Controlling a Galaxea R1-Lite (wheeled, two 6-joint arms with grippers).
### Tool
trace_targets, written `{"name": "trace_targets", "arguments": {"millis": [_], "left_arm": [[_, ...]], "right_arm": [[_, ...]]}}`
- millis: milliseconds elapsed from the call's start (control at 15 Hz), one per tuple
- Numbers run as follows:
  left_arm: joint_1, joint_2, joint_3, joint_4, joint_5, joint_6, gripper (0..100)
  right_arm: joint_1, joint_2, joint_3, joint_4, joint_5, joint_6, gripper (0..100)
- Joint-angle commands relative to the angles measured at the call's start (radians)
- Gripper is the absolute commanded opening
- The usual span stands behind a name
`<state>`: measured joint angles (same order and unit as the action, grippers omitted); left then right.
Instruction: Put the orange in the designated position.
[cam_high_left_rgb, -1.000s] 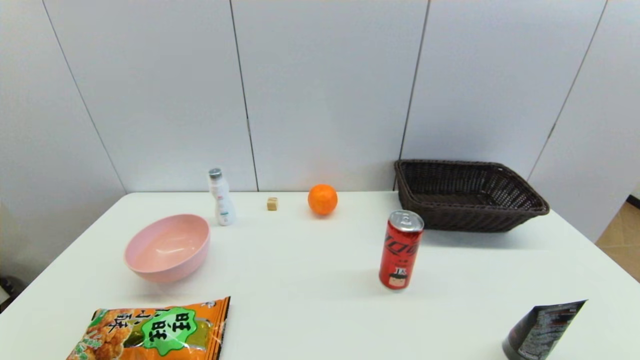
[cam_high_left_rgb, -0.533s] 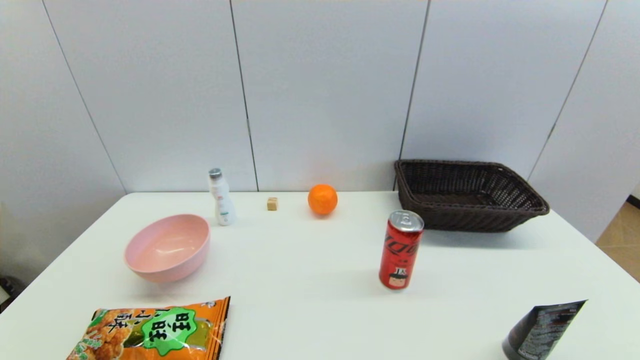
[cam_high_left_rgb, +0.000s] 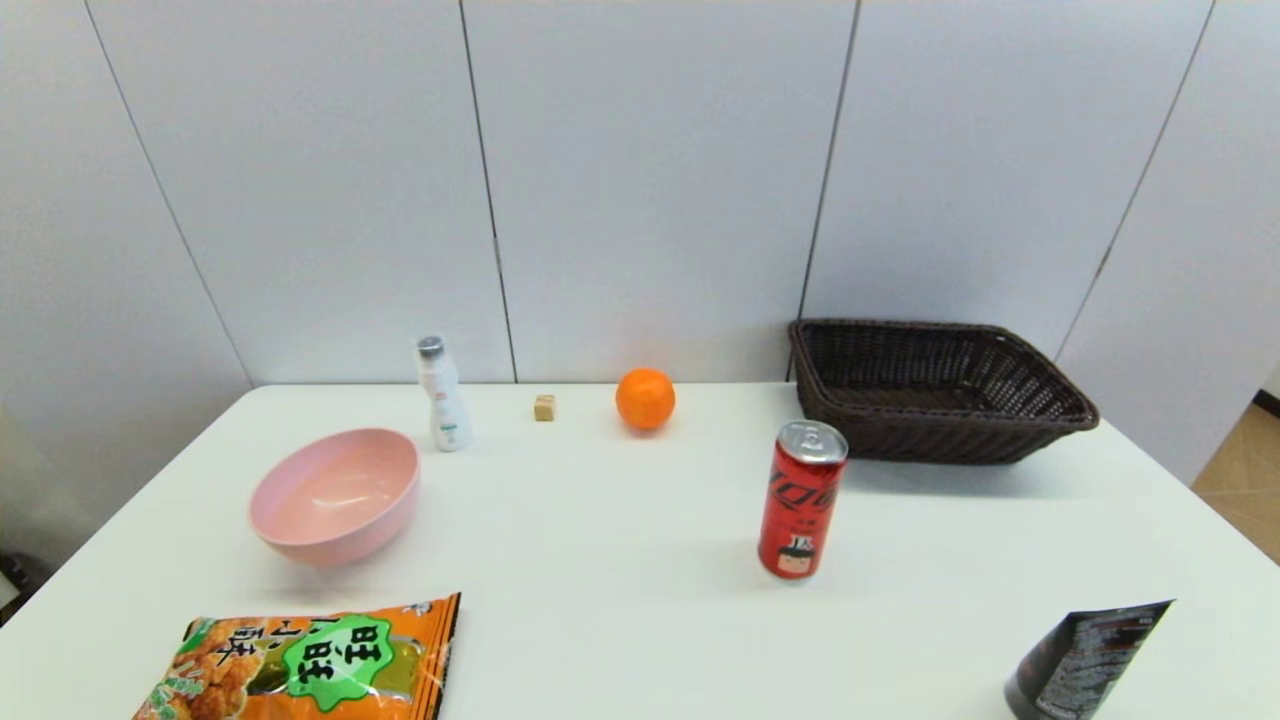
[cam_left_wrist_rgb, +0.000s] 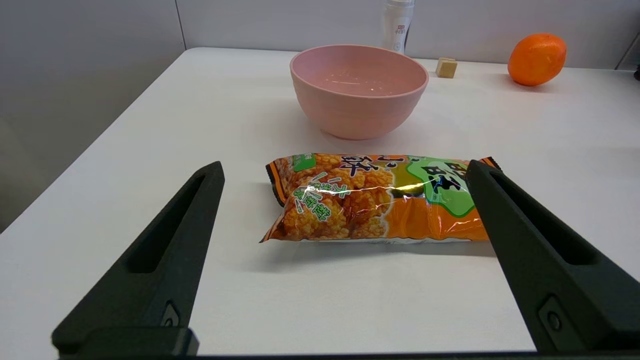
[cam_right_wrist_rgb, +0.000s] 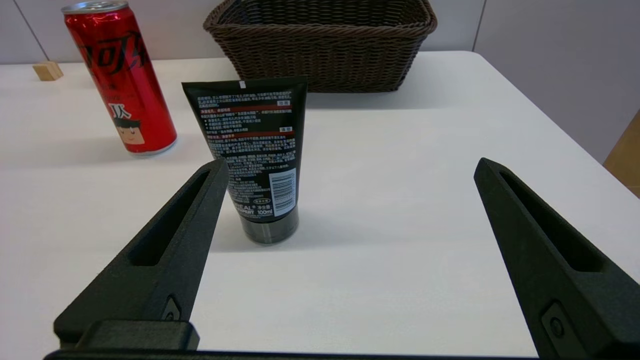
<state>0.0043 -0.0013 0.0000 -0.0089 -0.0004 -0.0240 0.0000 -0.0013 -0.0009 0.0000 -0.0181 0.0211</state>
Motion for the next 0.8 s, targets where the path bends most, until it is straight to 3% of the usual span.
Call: {"name": "trace_targets", "arguments": {"millis": [67, 467, 800], "left_arm": [[0.000, 0.001, 0.000, 0.000, 0.000, -0.002, 100], [0.000, 0.067, -0.081, -0.003, 0.000, 0.012, 100], [0.000, 0.326, -0.337, -0.003, -0.006, 0.035, 100]], "right_arm": [[0.000, 0.001, 0.001, 0.000, 0.000, 0.000, 100], [0.000, 0.001, -0.001, 0.000, 0.000, 0.000, 100], [0.000, 0.001, -0.001, -0.002, -0.002, 0.000, 100]]}}
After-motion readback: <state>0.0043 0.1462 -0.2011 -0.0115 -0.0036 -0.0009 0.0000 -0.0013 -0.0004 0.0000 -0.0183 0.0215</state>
